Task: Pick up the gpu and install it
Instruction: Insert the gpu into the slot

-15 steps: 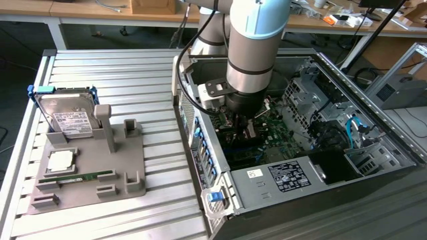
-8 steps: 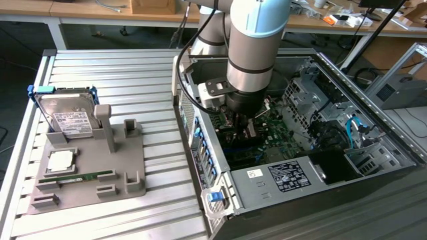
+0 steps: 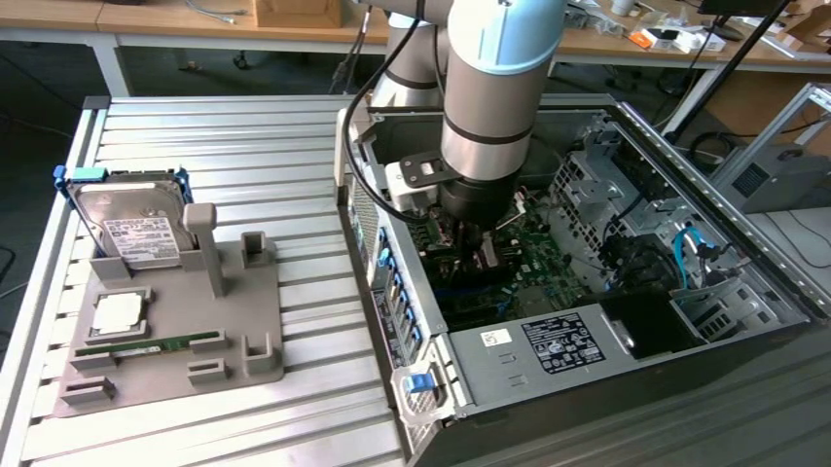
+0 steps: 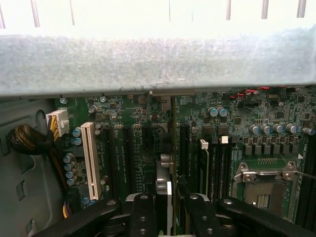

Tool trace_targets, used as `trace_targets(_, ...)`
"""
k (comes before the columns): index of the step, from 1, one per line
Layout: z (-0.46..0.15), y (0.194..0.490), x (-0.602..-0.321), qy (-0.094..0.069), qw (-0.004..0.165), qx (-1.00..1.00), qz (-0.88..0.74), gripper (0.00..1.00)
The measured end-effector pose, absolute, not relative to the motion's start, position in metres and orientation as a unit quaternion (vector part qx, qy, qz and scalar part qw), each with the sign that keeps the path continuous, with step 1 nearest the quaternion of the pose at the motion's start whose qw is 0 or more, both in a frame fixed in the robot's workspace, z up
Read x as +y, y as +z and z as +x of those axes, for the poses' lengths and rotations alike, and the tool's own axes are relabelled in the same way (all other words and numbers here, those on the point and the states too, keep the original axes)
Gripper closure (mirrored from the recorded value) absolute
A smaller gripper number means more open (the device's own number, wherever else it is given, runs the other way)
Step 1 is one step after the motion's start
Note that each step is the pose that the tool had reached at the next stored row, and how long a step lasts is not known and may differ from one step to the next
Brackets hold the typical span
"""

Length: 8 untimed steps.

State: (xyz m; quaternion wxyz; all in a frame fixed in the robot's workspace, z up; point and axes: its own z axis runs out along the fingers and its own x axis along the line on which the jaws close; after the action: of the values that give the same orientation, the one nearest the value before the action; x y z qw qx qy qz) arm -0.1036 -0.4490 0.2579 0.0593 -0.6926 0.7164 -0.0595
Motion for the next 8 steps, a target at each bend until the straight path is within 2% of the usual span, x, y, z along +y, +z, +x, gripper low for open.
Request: trace_targets(8,-0.1036,0.2571,-0.4490,-0.059,0.059,0.716,-0.693,0.73)
